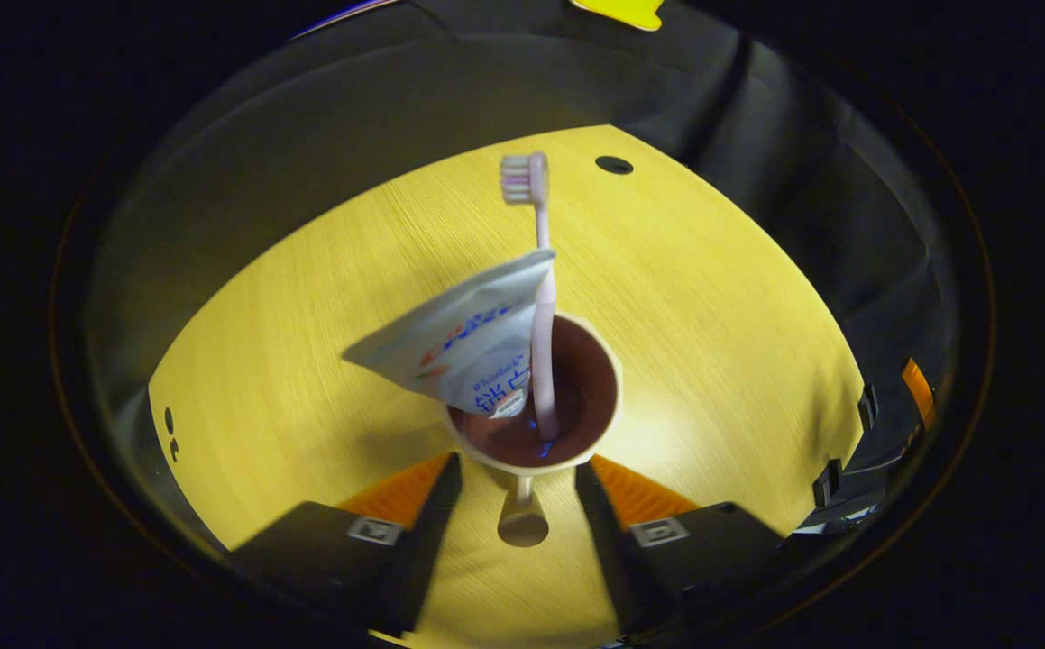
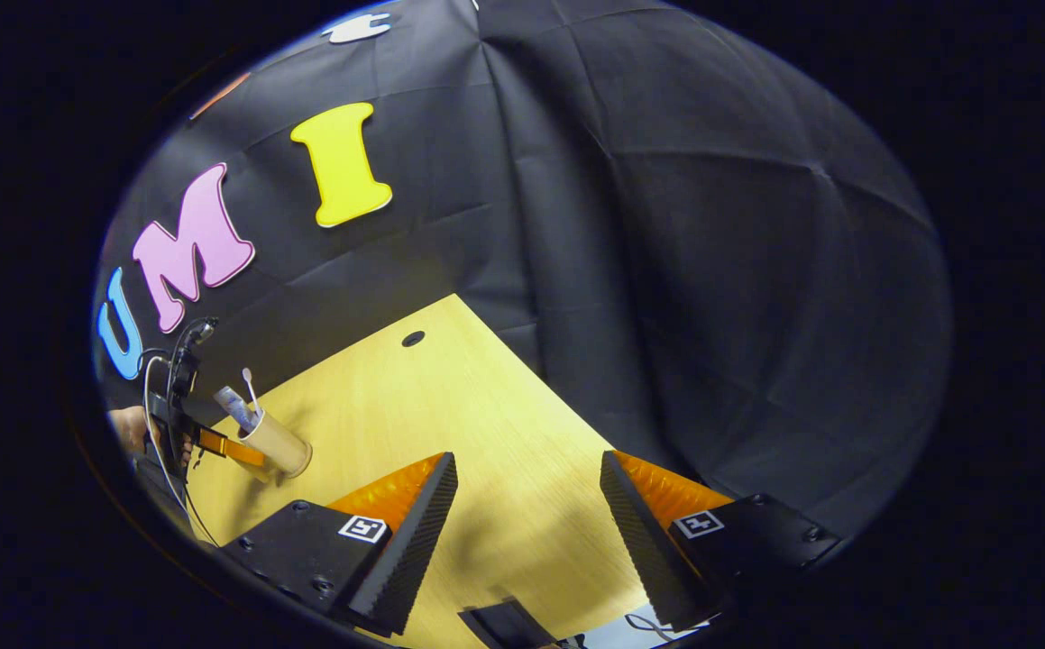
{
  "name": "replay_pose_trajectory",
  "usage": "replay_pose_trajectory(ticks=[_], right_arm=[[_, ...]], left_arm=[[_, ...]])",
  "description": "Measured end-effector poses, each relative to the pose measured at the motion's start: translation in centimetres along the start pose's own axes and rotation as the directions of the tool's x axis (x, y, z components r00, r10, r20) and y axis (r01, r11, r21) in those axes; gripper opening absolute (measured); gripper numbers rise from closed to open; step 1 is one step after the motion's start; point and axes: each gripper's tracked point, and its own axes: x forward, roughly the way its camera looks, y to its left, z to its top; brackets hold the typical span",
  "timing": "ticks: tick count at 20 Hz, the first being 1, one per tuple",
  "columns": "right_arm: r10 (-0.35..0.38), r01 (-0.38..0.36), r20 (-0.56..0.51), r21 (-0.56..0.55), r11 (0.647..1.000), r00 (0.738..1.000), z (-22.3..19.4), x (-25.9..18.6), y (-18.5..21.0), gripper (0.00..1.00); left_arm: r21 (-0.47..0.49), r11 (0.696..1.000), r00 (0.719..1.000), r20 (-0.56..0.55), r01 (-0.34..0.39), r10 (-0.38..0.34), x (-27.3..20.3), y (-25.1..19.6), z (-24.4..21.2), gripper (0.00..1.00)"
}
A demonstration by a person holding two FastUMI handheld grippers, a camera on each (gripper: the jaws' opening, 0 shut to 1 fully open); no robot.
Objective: Put the toothbrush and toothpaste on the desktop into the cup, then pick up the cup and place it on the coaster on the desktop.
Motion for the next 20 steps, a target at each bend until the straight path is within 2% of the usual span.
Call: replay_pose_trajectory(ticks=[1, 4, 6, 8, 10, 14, 16, 18, 20], right_arm=[[0.012, -0.012, 0.001, -0.009, 1.000, 1.000, 0.3, 0.0, 0.7, 0.98], [0.051, -0.051, 0.012, -0.045, 0.998, 0.999, 1.2, -0.1, 3.0, 0.98], [0.079, -0.078, 0.019, -0.064, 0.995, 0.997, 2.1, -0.2, 4.6, 0.98], [0.111, -0.110, 0.013, -0.076, 0.991, 0.994, 2.5, -0.5, 6.6, 0.98], [0.149, -0.148, 0.009, -0.097, 0.984, 0.989, 2.8, -1.0, 8.7, 0.98], [0.215, -0.213, -0.003, -0.155, 0.965, 0.977, 2.7, -2.3, 13.0, 0.98], [0.246, -0.248, -0.036, -0.177, 0.952, 0.969, 1.6, -3.5, 15.3, 0.98], [0.280, -0.287, -0.063, -0.196, 0.938, 0.958, 0.4, -5.5, 17.8, 0.98], [0.325, -0.338, -0.094, -0.199, 0.920, 0.941, -1.4, -8.5, 20.6, 0.98]], left_arm=[[-0.016, 1.000, 1.000, 0.020, -0.010, 0.011, -1.0, 0.3, 0.2, 1.00], [-0.064, 0.998, 0.993, 0.111, -0.019, 0.026, -4.2, 1.0, -0.1, 0.99], [-0.090, 0.994, 0.975, 0.204, -0.068, 0.085, -7.4, 2.4, -0.4, 0.99], [-0.150, 0.981, 0.938, 0.305, -0.121, 0.163, -11.0, 3.8, -1.0, 1.00], [-0.234, 0.964, 0.889, 0.406, -0.124, 0.213, -15.1, 4.6, -2.0, 1.00], [-0.398, 0.911, 0.765, 0.553, -0.106, 0.330, -22.9, 6.2, -6.5, 1.00], [-0.474, 0.876, 0.716, 0.583, -0.084, 0.384, -25.4, 6.3, -9.6, 1.00], [-0.540, 0.838, 0.697, 0.570, -0.082, 0.435, -27.1, 5.9, -13.9, 0.97], [-0.609, 0.784, 0.668, 0.533, -0.124, 0.519, -27.8, 5.2, -18.8, 0.97]])
